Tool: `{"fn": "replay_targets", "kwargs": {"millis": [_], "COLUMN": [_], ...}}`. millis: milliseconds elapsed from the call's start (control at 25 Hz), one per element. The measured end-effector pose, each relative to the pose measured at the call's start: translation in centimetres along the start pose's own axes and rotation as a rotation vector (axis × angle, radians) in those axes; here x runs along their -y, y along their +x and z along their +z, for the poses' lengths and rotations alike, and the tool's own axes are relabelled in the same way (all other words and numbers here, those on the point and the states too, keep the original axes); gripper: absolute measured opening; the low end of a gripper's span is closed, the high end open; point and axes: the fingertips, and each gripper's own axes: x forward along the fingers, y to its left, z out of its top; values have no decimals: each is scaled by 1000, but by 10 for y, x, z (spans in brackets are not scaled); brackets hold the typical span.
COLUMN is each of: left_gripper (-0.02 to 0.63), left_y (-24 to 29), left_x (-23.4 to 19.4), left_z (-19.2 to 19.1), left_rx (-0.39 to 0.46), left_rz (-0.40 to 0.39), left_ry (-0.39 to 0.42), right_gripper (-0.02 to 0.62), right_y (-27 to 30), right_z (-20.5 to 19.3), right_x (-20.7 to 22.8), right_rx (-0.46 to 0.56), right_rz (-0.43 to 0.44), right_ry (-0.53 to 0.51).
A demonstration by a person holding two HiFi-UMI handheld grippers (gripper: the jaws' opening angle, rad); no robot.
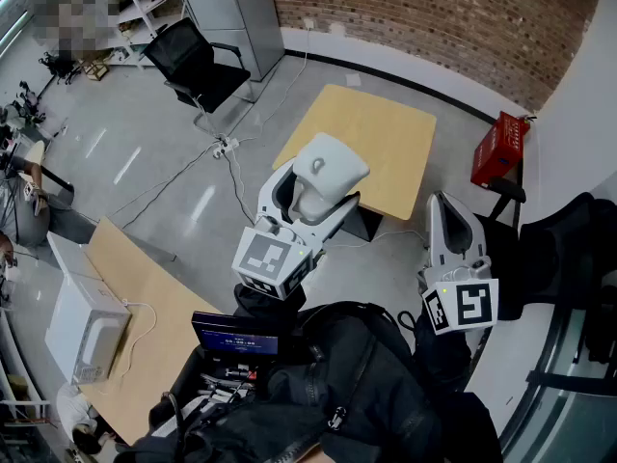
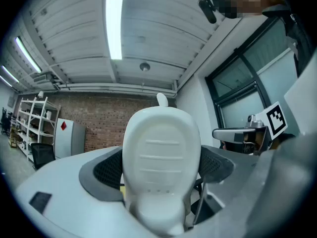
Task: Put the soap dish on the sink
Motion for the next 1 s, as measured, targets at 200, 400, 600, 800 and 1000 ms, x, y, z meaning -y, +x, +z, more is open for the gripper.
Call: {"fn": "replay_targets", "kwargs": {"millis": [200, 400, 600, 800, 1000], "left_gripper": [457, 457, 457, 457, 457], "left_y": [3, 3, 4, 20, 16], "left_x": [0, 3, 4, 32, 39], "left_z": [-2, -6, -8, -26, -39], "left_rx": [-4, -10, -19, -48, -69], "left_rz": [-3, -8, -11, -6, 7], "left_ry": [4, 2, -4, -20, -40], "right_gripper": [3, 5, 5, 5, 5], "right_y": [0, -2, -1, -20, -30], "right_z": [-1, -4, -11, -31, -45], "right_x": [1, 1, -1, 28, 28], "right_rx": [-3, -9, -30, -59, -100], "right_rz": [-3, -7, 10, 4, 13], "right_ry": [-3, 8, 45, 86, 108]}}
